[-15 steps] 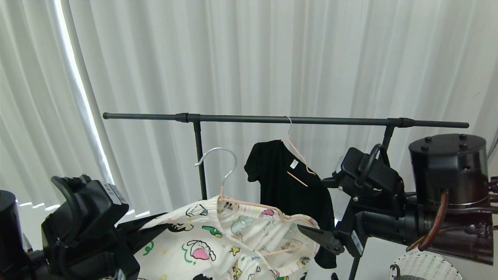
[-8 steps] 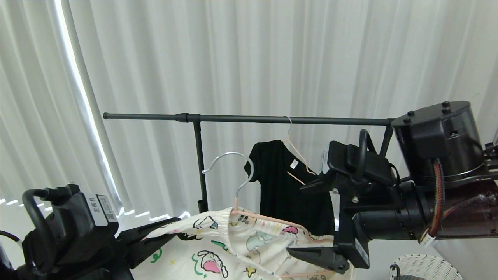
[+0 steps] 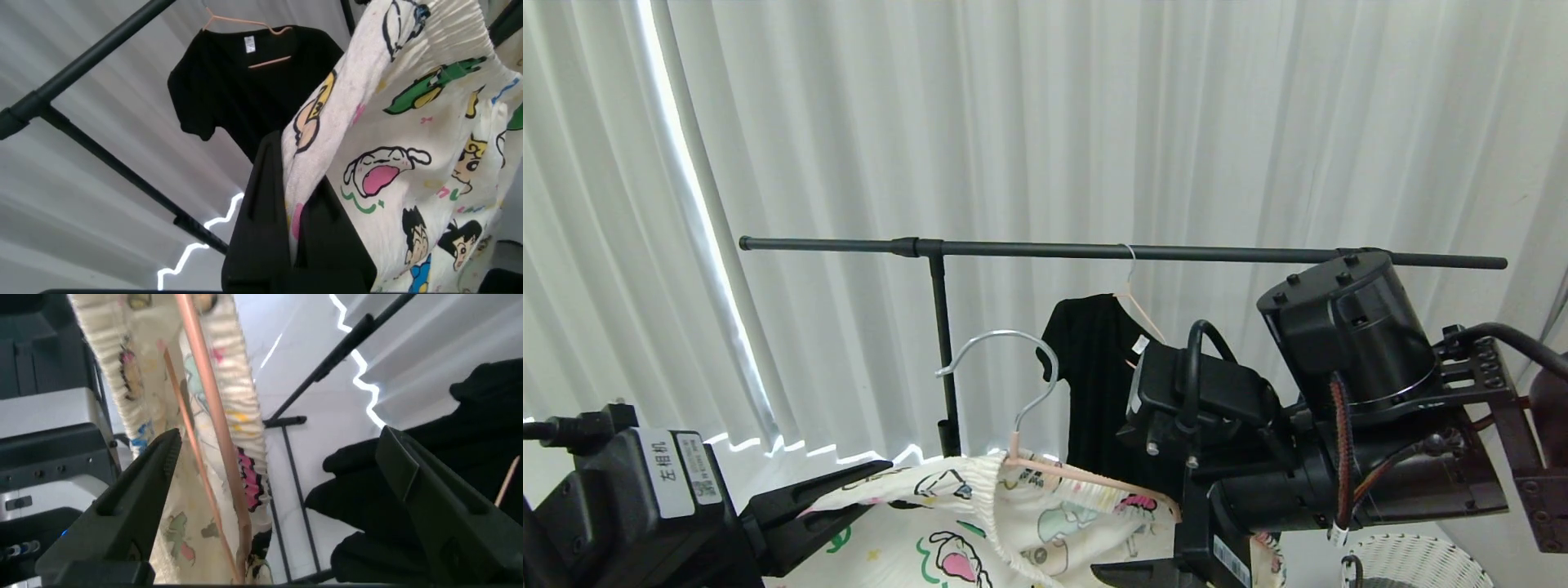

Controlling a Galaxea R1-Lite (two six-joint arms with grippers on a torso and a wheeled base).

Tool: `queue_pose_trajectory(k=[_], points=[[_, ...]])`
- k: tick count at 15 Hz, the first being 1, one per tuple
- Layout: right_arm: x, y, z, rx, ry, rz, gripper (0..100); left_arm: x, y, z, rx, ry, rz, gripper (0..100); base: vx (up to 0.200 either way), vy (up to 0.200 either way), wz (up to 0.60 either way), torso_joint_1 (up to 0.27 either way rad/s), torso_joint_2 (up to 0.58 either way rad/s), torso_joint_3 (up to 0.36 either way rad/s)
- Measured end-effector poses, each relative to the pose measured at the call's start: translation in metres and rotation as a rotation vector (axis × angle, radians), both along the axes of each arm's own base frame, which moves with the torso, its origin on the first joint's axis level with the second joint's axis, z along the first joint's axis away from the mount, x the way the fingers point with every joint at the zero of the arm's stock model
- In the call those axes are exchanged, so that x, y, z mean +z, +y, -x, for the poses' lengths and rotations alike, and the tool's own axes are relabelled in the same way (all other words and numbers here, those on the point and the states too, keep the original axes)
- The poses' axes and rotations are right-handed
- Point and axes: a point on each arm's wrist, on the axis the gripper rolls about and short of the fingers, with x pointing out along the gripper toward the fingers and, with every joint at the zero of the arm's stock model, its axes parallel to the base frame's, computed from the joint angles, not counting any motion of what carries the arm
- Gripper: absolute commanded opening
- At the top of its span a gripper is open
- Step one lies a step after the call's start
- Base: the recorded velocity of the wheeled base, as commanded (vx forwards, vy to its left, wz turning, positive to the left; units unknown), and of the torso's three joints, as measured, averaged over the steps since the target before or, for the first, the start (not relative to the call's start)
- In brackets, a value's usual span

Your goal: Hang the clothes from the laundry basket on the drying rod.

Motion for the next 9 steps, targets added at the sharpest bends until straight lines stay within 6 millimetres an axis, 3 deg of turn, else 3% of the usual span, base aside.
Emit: queue_pose_trajectory(k=[8, 9], points=[[-0.0016, 0.0001, 0.0007, 0.010, 0.025, 0.000, 100, 0.0028, 0.0006, 0.0008, 0.000, -0.011, 0.009, 0, 0.000, 0.000, 0.00, 0.000, 0.00, 0.000], [-0.0016, 0.0001, 0.0007, 0.009, 0.026, 0.000, 0, 0.0029, 0.0007, 0.0009, 0.000, -0.011, 0.010, 0, 0.000, 0.000, 0.00, 0.000, 0.00, 0.000]])
